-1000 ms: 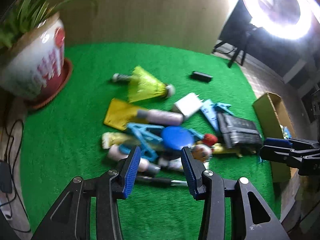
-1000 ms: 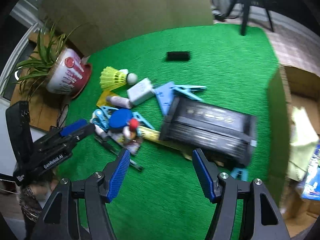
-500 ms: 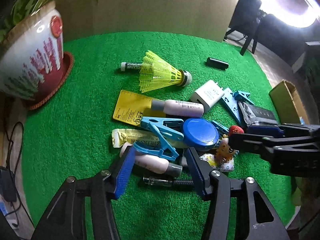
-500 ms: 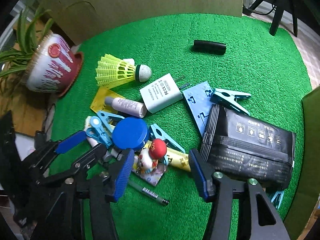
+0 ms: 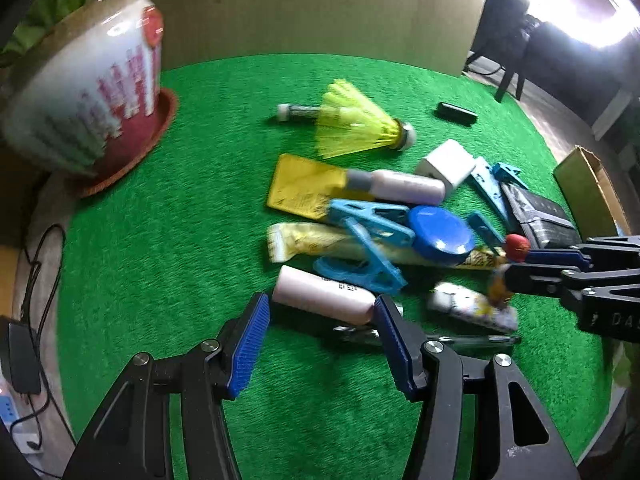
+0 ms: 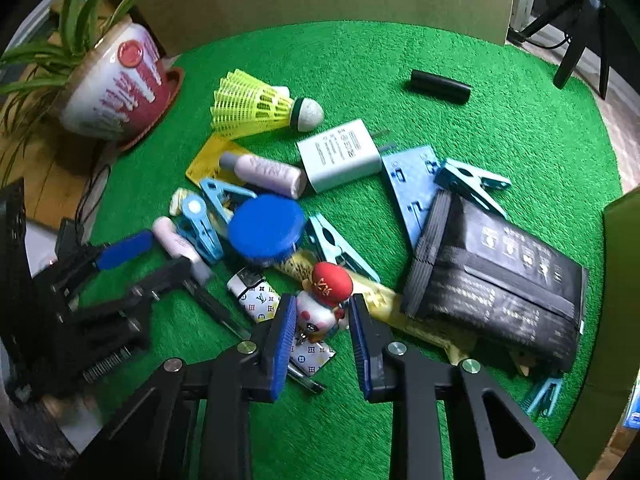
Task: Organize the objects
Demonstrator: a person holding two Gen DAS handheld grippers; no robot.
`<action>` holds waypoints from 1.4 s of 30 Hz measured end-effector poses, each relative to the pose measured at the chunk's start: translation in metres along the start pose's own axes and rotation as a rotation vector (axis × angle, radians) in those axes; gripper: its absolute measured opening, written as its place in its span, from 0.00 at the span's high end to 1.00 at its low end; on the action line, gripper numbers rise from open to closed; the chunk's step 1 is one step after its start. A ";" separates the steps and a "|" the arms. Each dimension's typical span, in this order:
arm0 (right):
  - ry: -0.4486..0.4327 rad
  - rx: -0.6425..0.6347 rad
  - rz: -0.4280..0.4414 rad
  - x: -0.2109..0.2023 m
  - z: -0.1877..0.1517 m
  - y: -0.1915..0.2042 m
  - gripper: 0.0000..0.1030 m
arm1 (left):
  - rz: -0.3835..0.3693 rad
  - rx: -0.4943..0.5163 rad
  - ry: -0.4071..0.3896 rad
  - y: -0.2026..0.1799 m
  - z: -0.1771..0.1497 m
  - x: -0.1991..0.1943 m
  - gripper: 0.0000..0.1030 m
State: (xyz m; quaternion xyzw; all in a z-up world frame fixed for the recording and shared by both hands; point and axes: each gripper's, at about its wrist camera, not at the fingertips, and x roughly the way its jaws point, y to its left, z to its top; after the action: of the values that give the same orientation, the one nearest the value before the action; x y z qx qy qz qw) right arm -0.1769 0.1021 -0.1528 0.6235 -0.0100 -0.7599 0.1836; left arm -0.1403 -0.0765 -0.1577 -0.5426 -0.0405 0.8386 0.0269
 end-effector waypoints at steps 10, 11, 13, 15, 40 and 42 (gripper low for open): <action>0.022 0.059 0.045 -0.014 -0.026 -0.033 0.80 | -0.034 -0.038 -0.025 0.017 -0.007 -0.012 0.44; 0.025 0.073 0.054 -0.014 -0.028 -0.037 0.80 | -0.054 -0.046 -0.032 0.016 -0.005 -0.014 0.43; 0.026 0.098 0.070 -0.013 -0.031 -0.041 0.80 | -0.077 -0.077 -0.043 0.014 0.001 -0.014 0.43; 0.023 0.112 0.073 -0.015 -0.035 -0.046 0.80 | -0.075 -0.113 -0.036 0.013 0.010 -0.009 0.43; 0.047 0.100 0.082 -0.007 -0.041 -0.056 0.81 | -0.045 -0.163 -0.029 0.039 -0.001 0.002 0.79; 0.047 0.111 0.108 -0.009 -0.044 -0.061 0.81 | -0.046 -0.158 -0.042 0.038 -0.001 -0.005 0.79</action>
State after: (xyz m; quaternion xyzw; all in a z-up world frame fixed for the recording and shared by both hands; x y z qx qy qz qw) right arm -0.1494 0.1710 -0.1688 0.6491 -0.0815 -0.7322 0.1897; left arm -0.1371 -0.1150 -0.1578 -0.5243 -0.1194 0.8431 0.0025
